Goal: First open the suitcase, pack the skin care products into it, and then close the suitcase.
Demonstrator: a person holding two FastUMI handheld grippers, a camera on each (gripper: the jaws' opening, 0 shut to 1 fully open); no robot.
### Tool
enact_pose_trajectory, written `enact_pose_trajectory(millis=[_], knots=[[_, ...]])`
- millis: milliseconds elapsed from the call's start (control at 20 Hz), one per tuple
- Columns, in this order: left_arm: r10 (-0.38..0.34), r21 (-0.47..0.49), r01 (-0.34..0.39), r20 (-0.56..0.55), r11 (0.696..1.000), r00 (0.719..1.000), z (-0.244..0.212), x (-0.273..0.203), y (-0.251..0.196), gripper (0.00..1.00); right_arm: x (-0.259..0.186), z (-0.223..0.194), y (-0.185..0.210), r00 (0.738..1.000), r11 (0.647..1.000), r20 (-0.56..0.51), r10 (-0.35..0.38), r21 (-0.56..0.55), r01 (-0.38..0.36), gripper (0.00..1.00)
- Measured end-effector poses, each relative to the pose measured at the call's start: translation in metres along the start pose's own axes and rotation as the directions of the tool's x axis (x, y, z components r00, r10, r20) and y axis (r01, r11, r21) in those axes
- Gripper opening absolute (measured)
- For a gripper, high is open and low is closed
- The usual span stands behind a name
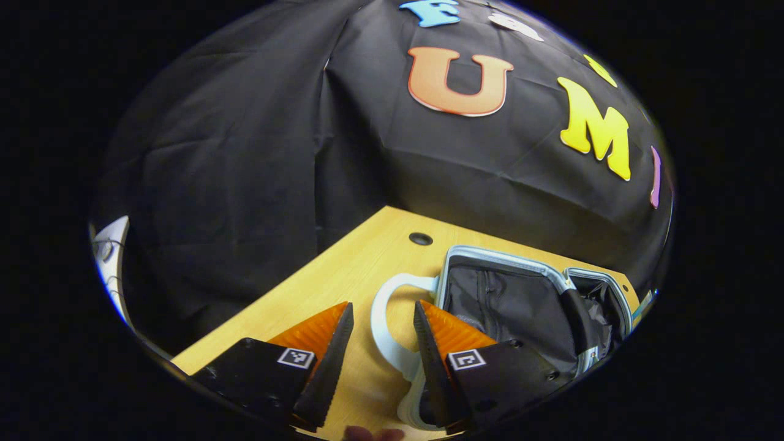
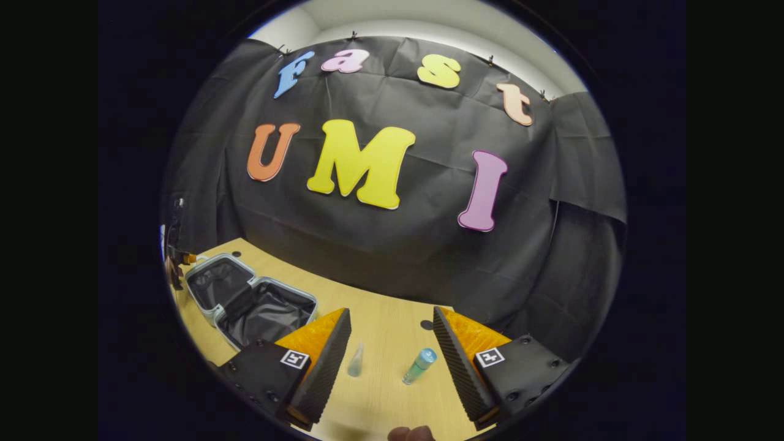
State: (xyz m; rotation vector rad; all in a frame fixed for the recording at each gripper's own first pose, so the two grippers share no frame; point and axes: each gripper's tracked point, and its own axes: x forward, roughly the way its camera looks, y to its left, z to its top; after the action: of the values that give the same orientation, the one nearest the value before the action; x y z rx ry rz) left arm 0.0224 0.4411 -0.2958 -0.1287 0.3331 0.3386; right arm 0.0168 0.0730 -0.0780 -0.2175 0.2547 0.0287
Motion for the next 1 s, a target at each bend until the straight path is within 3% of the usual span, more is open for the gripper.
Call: enact_pose_trajectory(millis=[150, 200, 300, 400, 700, 900, 1000], knots=[[-0.038, 0.046, 0.034, 0.088, 0.998, 0.995, 0.037, -0.046, -0.044, 0.78, 0.000, -0.008, -0.005, 1.000, 0.999, 0.003, 0.008, 0.032, -0.008, 0.80], [-0.046, 0.076, 0.038, 0.103, 0.996, 0.994, 0.043, -0.062, -0.062, 0.89, 0.000, -0.008, -0.008, 1.000, 0.999, 0.008, 0.013, 0.045, -0.013, 0.80], [-0.052, 0.123, 0.036, 0.130, 0.992, 0.990, 0.058, -0.088, -0.097, 0.96, -0.003, -0.010, -0.016, 1.000, 0.997, 0.023, 0.018, 0.070, -0.020, 0.80], [-0.053, 0.120, 0.032, 0.169, 0.992, 0.984, 0.069, -0.120, -0.133, 0.96, -0.004, -0.014, -0.027, 0.999, 0.996, 0.035, 0.017, 0.082, -0.020, 0.80], [-0.183, 0.105, 0.166, 0.180, 0.981, 0.966, 0.038, -0.193, -0.294, 0.97, -0.013, -0.037, -0.071, 0.999, 0.993, 0.046, 0.000, 0.120, -0.006, 0.80], [-0.323, 0.123, 0.311, 0.099, 0.942, 0.941, -0.007, -0.216, -0.397, 0.97, -0.011, -0.062, -0.104, 1.000, 0.992, 0.006, -0.015, 0.125, 0.014, 0.80], [-0.405, 0.135, 0.396, 0.049, 0.908, 0.913, -0.030, -0.223, -0.444, 0.97, -0.013, -0.070, -0.122, 0.999, 0.992, -0.009, -0.032, 0.123, 0.033, 0.80]])
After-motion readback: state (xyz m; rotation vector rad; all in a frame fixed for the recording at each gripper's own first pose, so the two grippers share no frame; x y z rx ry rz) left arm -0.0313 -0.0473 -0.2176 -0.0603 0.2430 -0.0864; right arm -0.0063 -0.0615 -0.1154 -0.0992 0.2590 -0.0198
